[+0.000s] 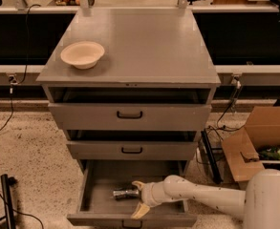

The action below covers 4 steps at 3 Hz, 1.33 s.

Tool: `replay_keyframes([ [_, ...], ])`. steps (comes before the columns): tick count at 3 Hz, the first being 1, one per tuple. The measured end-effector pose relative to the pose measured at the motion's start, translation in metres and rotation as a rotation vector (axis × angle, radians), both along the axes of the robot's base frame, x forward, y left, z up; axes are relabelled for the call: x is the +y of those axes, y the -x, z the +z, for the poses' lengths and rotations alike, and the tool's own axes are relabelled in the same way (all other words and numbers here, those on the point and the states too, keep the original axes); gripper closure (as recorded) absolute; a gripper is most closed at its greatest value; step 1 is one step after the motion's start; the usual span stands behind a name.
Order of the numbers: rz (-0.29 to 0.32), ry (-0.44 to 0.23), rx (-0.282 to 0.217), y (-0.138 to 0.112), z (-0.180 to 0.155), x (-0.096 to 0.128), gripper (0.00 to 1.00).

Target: Pick redbull can from bottom drawer and place on counter

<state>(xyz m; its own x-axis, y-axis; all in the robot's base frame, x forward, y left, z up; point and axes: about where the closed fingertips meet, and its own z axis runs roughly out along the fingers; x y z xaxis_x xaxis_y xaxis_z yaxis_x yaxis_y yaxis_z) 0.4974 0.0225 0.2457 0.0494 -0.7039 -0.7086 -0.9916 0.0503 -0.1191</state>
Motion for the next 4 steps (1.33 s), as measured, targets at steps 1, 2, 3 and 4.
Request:
replay_keyframes([
  [1,0.021,-0.024,0.008,-0.02,0.011,-0.006,0.2],
  [2,0.023,-0.021,0.017,-0.04,0.011,-0.015,0.22],
  [3,0.036,-0.018,0.003,-0.06,0.0,-0.03,0.19],
  [4,0.073,-0.01,-0.023,-0.076,-0.019,-0.04,0.2],
])
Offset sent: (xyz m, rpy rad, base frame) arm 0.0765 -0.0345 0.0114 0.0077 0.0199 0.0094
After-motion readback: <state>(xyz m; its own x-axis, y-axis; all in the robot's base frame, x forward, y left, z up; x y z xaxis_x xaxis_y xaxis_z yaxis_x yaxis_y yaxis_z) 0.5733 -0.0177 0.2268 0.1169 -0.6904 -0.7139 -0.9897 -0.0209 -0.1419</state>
